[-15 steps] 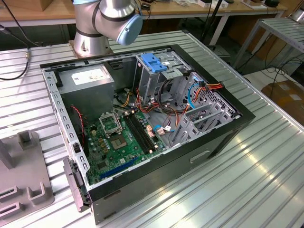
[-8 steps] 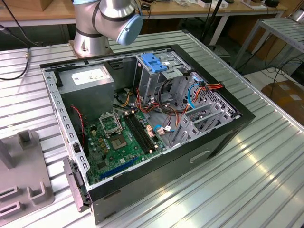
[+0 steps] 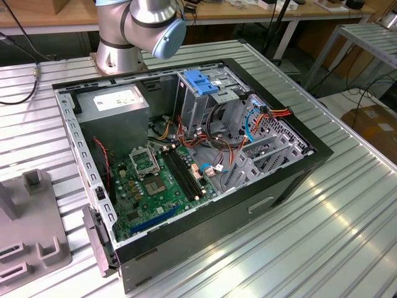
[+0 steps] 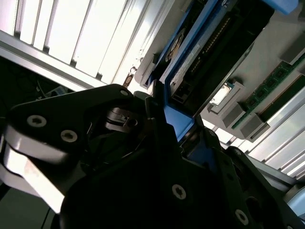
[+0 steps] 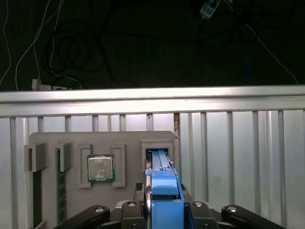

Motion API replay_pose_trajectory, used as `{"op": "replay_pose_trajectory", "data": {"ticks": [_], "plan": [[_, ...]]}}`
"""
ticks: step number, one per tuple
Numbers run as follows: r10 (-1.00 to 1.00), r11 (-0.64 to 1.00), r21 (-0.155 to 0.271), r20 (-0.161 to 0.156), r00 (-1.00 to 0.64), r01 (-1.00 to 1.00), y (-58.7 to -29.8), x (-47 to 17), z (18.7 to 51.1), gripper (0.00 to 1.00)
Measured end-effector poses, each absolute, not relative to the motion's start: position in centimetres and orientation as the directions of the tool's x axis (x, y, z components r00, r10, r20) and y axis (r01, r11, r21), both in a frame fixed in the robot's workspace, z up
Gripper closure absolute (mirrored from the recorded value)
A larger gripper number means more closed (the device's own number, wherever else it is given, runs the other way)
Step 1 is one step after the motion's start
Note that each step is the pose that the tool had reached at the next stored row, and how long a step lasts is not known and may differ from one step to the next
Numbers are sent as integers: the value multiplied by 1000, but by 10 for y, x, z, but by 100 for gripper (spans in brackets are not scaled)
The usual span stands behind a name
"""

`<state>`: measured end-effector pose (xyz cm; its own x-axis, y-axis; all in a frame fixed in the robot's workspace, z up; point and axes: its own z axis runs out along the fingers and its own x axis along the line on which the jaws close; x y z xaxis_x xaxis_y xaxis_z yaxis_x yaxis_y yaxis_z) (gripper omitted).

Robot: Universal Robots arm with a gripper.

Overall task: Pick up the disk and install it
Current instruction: 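Pick up the disk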

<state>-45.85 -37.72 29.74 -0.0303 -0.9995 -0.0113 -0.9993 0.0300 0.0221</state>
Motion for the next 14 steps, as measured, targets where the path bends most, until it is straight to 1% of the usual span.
{"op": "replay_pose_trajectory", "data": {"ticks": [7,14], "plan": [[-1000,29,22,-11,-29,-999,-377,-458,301,63],[-1000,29,22,-11,-29,-999,-377,-458,313,63]]}}
